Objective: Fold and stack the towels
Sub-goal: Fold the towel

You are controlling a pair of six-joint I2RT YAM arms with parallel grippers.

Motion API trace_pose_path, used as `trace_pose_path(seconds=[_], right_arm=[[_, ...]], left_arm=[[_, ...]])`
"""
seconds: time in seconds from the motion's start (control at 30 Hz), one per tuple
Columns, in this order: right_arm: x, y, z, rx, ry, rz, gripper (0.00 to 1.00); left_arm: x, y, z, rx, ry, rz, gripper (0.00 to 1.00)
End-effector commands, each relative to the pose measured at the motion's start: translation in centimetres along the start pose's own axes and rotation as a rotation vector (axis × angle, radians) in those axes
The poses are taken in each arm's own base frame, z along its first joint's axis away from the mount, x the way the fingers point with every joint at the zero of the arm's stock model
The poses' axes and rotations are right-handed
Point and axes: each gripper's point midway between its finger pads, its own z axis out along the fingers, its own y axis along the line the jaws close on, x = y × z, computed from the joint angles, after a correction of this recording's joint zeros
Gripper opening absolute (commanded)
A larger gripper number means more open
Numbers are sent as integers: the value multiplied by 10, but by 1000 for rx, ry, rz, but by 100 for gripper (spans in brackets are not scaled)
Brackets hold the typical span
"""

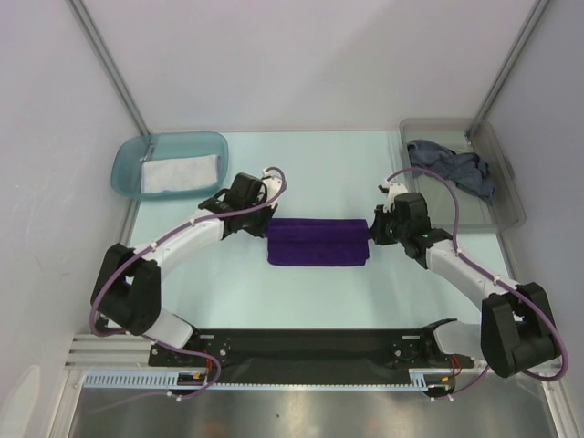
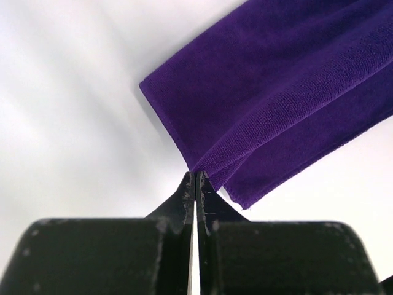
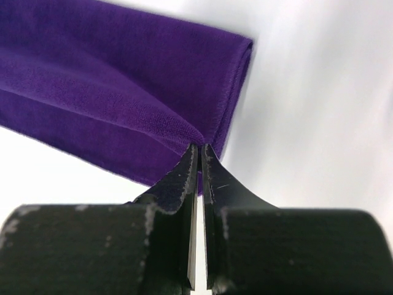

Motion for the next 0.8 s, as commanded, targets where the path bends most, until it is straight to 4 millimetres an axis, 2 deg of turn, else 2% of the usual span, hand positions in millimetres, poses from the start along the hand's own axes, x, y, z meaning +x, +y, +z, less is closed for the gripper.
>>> trace_pose_path(seconds=[0.0, 0.1, 0.33, 0.6, 0.67, 0.77], right_arm=[[10, 6, -5, 21, 14, 1, 0], [18, 2, -7, 61, 48, 5, 0], [31, -4, -9, 111, 126, 61, 0], [49, -9, -7, 141, 210, 73, 0], [50, -10, -8, 146, 214, 75, 2], [53, -7, -9, 133, 225, 91, 11]], left_arm=[[12, -1, 0, -24, 36, -13, 0], [15, -6, -1, -7, 31, -29, 0], [33, -12, 2, 13, 96, -47, 0], [42, -20, 2, 47, 126, -46, 0], [45, -23, 1, 58, 140, -45, 0], [53, -30, 2, 99, 181, -51, 2]])
